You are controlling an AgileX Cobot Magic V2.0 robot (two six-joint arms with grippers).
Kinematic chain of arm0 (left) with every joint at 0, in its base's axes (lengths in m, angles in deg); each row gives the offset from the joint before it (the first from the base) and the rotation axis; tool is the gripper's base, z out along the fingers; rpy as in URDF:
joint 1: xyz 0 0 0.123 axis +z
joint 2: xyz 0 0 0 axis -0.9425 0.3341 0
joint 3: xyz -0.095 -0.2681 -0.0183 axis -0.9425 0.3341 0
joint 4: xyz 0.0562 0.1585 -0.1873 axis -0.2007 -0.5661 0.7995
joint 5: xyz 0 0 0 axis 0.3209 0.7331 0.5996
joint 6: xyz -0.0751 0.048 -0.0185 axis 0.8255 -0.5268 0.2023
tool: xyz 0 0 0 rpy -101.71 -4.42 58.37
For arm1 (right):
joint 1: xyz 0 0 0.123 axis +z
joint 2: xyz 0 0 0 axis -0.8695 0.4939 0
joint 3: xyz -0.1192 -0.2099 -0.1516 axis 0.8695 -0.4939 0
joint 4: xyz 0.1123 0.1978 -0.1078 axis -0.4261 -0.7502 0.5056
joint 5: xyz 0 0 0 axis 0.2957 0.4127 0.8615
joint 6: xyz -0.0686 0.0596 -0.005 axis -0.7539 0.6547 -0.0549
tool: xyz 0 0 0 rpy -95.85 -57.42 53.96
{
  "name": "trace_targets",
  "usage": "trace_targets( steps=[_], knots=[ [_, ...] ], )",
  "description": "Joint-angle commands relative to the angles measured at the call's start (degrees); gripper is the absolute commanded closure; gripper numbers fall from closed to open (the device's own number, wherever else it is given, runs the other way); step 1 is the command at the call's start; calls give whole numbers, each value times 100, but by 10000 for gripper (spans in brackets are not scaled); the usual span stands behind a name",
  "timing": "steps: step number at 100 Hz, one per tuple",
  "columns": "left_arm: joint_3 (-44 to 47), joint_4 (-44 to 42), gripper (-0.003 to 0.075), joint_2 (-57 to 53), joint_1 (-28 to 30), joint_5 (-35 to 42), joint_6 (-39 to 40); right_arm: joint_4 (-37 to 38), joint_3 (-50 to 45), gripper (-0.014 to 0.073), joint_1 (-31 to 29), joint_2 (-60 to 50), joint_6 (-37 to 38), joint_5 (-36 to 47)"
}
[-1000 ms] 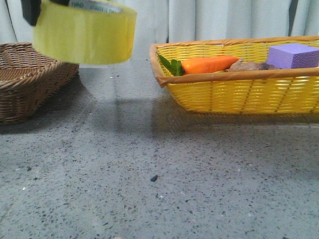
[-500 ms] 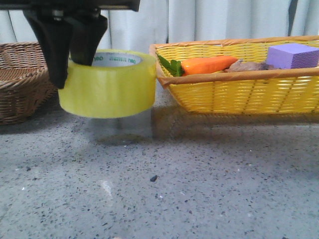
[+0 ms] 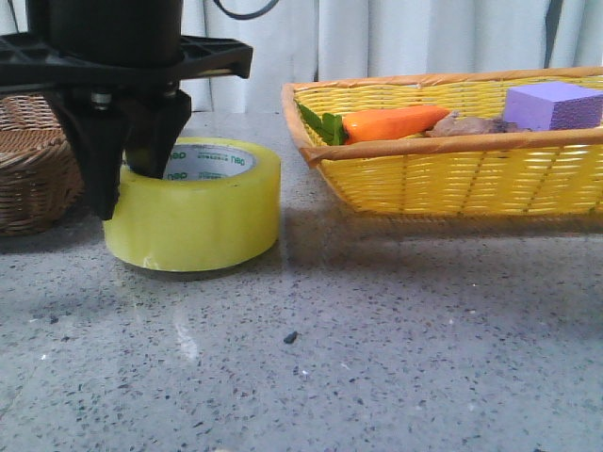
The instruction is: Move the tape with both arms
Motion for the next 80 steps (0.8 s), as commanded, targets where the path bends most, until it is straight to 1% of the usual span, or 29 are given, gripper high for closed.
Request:
trace_targets(
  steps=[1,8,11,13,16,18,23,27,39,43,51,57,63,68,72,76,79,80],
  knots=[
    [-211,-2,741,39,-23,462,32,61,136,624,8,-358,-42,279],
    [-211,-2,741,39,-23,462,32,61,136,529,8,-358,-42,279],
    [-211,-2,741,39,-23,462,32,61,136,481,8,-358,-42,279],
    [-211,-2,741,39,-23,462,32,61,136,432,8,-358,-42,279],
    [-211,-2,741,39,-23,462,32,61,136,399,8,-358,-42,279],
    [-211,-2,741,39,-23,462,32,61,136,360,8,-358,-42,279],
    [-211,-2,741,39,-23,462,32,61,136,311,8,-358,-42,279],
    [-211,-2,740,39,-23,462,32,61,151,291,8,-358,-42,279],
    [-223,-247,738,39,-23,462,32,117,317,289,8,-384,-42,255],
    [-254,-402,725,39,-50,409,32,184,361,291,8,-434,-42,227],
    [-443,-637,659,39,-232,157,32,430,428,312,8,-626,-42,217],
    [-610,-800,573,39,-427,-100,32,631,438,352,8,-825,-42,306],
    [-763,-868,480,39,-681,-268,32,877,438,426,8,-1083,-34,405],
    [-861,-868,430,39,-884,-400,32,1047,438,500,8,-1299,-34,526],
    [-932,-868,415,39,-1054,-493,32,1150,438,567,8,-1491,-34,606],
    [-985,-868,419,39,-1196,-620,32,1259,438,634,8,-1652,-34,710],
    [-1015,-868,421,39,-1339,-706,32,1325,438,671,8,-1809,-16,779],
    [-1017,-868,422,39,-1367,-739,32,1343,438,667,8,-1840,0,812]
  ],
)
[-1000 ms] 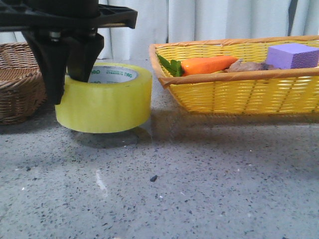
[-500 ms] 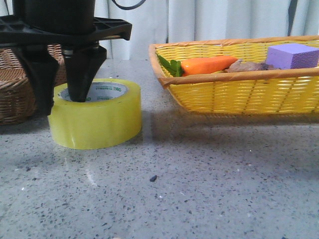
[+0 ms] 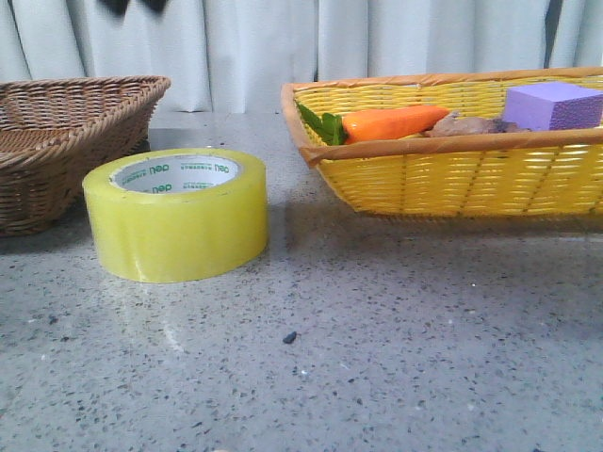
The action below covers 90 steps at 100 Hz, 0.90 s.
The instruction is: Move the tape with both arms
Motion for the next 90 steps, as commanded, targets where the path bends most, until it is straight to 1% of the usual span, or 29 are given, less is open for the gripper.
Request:
trace_targets(
  steps=[1,12,22,34,46,53,68,74,81,90],
  knots=[
    [-298,-27,423,39,-358,111,32,394,203,666,8,-744,24,471],
    [-310,-17,428,59,-820,-35,32,677,203,660,8,-1193,48,660],
    [-310,-7,428,247,-1263,-129,32,1204,203,660,8,-1600,313,754],
    [-407,-7,428,744,-1869,-145,32,1718,203,660,8,-2004,561,741],
    [-713,-32,428,1423,-2383,-285,32,1813,203,660,8,-2328,587,720],
    [-1008,-60,428,1865,-2630,-629,11,1813,203,660,8,-2475,661,720],
    [-1853,-68,428,2876,-3061,-1900,-111,1829,203,660,8,-2629,673,625],
    [-2118,-68,428,3266,-3205,-2170,-204,1839,203,660,8,-2642,673,562],
    [-2406,-68,428,3669,-3298,-2473,-275,1866,203,660,8,-2642,673,469],
    [-2777,-18,428,4138,-3325,-3062,-307,1901,203,660,8,-2642,673,419]
  ],
)
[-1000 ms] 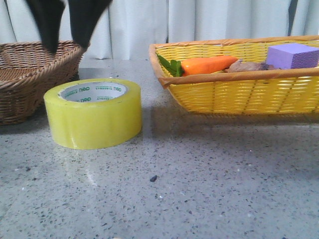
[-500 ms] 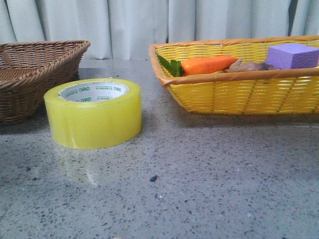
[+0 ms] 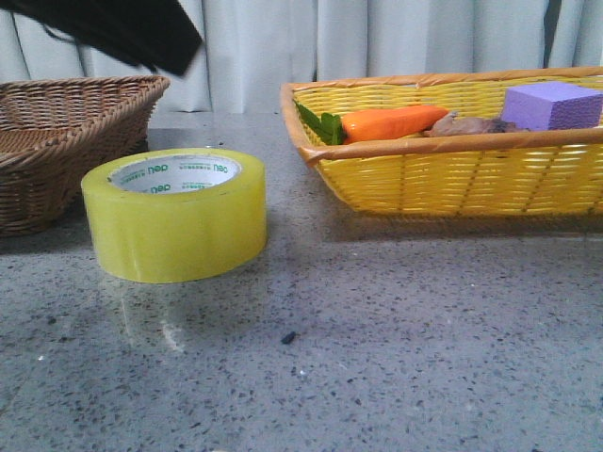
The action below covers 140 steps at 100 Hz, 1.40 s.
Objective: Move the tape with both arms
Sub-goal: 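Lower the left gripper onto the tape roll and grasp its rim, then lift the tape roll with the left gripper and lower it into the brown basket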
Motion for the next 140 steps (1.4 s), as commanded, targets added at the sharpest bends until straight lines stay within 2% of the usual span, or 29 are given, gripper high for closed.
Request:
trace_targets(
  steps=[1,11,33,93,100,120,127,140],
  knots=[
    [-536,45,428,340,-70,-353,-67,262,155,660,8,-164,17,284],
    [-818,228,428,716,-70,-748,-299,284,155,660,8,-164,17,284],
    [-1019,502,428,1242,-70,-946,-601,306,155,660,8,-164,17,284],
    [-1019,458,431,1800,-59,-809,-643,306,155,660,8,-164,17,284],
    [-1019,458,471,1800,-59,-809,-643,306,155,660,8,-164,17,284],
    [-1022,458,663,1800,-59,-809,-643,306,155,660,8,-164,17,284],
    [-1032,500,692,1788,-59,-831,-643,306,155,660,8,-164,17,284],
    [-1187,500,699,1787,-59,-1034,-643,306,155,660,8,-164,17,274]
  ],
)
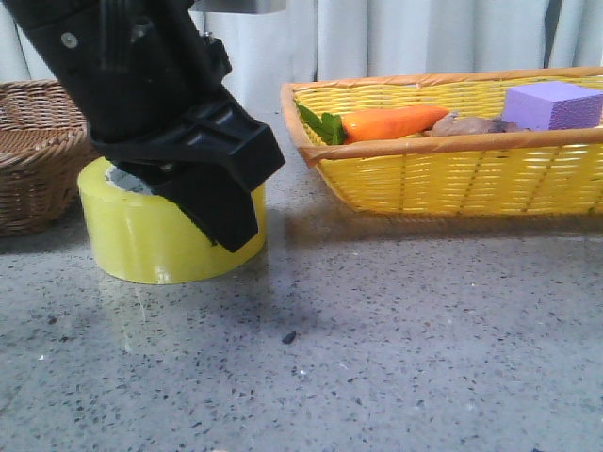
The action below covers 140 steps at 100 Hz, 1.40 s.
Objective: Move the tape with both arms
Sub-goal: 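Lift the tape roll with the left gripper and lower it into the brown basket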
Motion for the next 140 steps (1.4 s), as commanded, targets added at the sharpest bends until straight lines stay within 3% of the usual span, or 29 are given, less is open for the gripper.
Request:
trace_targets(
  steps=[1,30,46,68,85,106,140],
  knots=[
    [-315,42,699,-195,-29,9,8,225,155,660,8,-164,5,352],
    [-1409,0,699,-195,-29,-747,-4,225,155,660,8,-164,5,338],
    [-2111,-816,699,-195,11,-1434,-4,225,155,660,8,-164,5,326],
    [-2786,-1065,699,-319,869,-1897,-4,225,155,660,8,-164,5,314],
    [-2783,-765,699,-525,1858,-1900,-4,225,155,660,8,-164,5,300],
    [-2396,-523,699,-525,2666,-1781,-140,225,155,660,8,-164,5,310],
    [-920,-135,699,-525,3130,-323,-161,225,155,660,8,-164,5,320]
  ],
)
